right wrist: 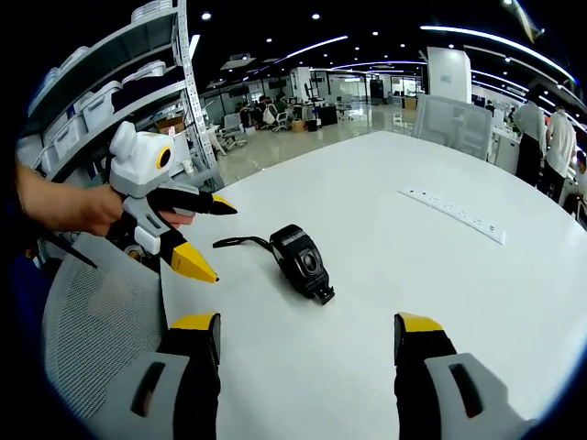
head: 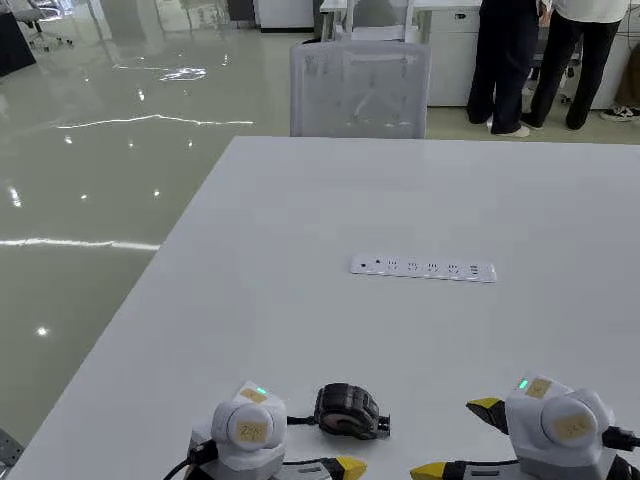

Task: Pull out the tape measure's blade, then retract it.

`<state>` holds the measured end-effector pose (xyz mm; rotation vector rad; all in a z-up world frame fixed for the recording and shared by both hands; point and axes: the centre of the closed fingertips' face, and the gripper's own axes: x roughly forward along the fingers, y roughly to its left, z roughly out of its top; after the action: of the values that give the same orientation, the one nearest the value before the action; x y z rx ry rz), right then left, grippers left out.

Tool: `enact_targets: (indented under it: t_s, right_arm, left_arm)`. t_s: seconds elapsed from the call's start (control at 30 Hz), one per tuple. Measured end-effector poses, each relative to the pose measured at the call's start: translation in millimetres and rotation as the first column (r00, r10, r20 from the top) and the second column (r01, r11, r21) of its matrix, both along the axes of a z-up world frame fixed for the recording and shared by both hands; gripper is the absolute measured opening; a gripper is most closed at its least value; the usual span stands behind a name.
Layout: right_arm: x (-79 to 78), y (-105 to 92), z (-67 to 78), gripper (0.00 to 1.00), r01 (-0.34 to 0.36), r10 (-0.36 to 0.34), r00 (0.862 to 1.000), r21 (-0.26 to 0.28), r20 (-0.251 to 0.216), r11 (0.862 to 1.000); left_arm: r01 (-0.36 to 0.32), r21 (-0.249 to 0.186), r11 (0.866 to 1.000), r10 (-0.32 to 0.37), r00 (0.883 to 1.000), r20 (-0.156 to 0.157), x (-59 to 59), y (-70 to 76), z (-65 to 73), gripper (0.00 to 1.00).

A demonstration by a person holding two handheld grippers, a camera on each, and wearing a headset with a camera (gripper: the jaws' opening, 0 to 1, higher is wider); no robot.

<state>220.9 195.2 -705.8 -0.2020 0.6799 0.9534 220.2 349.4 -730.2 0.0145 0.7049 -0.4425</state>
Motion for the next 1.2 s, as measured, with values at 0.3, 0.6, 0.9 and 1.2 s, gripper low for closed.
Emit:
enact_targets:
  t_s: [0.3,0.6,0.9,1.2]
  right_arm:
    - [-18.4,-23.9,16.6,0.80,0.047,-0.047,0.999,0.000,0.012,0.999]
    - [-33.3,-45.1,35.1,0.83,0.085,-0.085,0.996,-0.003,0.031,0.996]
    - [-50.8,-59.1,46.9,0.85,0.114,-0.114,0.993,-0.005,0.030,0.993]
    - [-60.8,-68.9,62.5,0.87,0.154,-0.154,0.988,0.014,0.030,0.988]
  left_arm:
    - [0.017,0.011,1.000,-0.017,1.000,-0.002,-14.4,11.8,9.7,0.99]
    - [0.028,0.037,0.999,-0.028,1.000,-0.002,-32.9,26.0,19.3,1.00]
    - [0.009,0.042,0.999,-0.010,1.000,0.016,-47.5,39.5,37.2,1.00]
    - [0.019,0.044,0.999,-0.019,1.000,0.003,-62.2,48.6,43.6,1.00]
